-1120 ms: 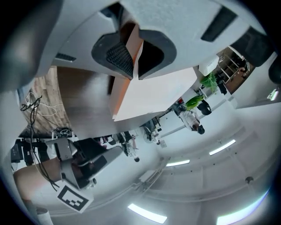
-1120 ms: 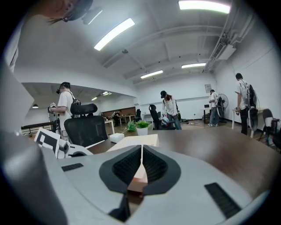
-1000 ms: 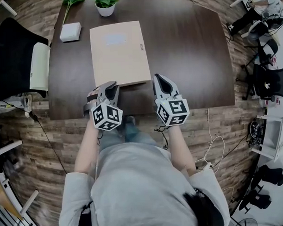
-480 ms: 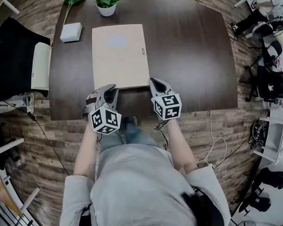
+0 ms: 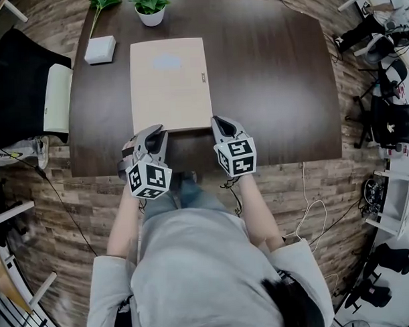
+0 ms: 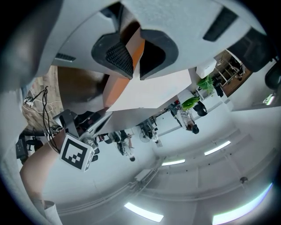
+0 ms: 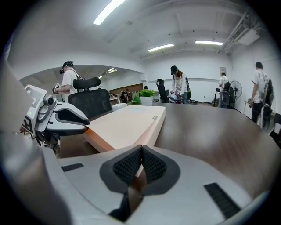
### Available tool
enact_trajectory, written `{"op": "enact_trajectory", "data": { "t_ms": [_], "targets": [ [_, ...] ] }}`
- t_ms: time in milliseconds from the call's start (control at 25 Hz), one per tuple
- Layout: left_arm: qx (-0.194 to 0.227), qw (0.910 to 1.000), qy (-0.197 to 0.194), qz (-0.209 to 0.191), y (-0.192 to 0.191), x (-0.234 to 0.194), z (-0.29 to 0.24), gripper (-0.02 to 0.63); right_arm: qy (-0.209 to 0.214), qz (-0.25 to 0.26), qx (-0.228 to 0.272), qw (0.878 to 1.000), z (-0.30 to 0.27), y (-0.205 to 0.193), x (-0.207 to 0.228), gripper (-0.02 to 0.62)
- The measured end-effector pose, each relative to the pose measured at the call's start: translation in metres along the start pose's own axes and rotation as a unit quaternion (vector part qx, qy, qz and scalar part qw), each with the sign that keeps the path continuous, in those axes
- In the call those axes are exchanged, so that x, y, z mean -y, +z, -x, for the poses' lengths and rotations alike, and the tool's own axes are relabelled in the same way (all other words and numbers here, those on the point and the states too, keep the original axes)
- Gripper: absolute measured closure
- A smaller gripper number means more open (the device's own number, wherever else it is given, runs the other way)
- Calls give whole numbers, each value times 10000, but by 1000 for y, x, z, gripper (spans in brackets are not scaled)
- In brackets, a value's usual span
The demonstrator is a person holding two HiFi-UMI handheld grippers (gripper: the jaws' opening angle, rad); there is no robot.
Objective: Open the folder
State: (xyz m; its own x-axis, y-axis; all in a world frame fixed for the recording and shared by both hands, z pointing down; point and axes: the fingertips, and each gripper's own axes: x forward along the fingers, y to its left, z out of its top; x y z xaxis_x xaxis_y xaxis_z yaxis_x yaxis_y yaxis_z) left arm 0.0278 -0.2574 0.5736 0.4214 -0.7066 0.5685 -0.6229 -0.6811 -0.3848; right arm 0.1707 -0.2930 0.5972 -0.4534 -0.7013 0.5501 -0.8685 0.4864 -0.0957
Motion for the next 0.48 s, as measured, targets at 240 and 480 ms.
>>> {"op": "enact_trajectory", "data": {
  "t_ms": [240,480],
  "targets": [
    [178,9983,126,546,3,-3,3,569,-3,98,-41,9999,0,-1,-1,581],
    [720,9791,580,1811,15,-44,26,575,27,137,-29,9999,0,1,0,581]
  ]
}}
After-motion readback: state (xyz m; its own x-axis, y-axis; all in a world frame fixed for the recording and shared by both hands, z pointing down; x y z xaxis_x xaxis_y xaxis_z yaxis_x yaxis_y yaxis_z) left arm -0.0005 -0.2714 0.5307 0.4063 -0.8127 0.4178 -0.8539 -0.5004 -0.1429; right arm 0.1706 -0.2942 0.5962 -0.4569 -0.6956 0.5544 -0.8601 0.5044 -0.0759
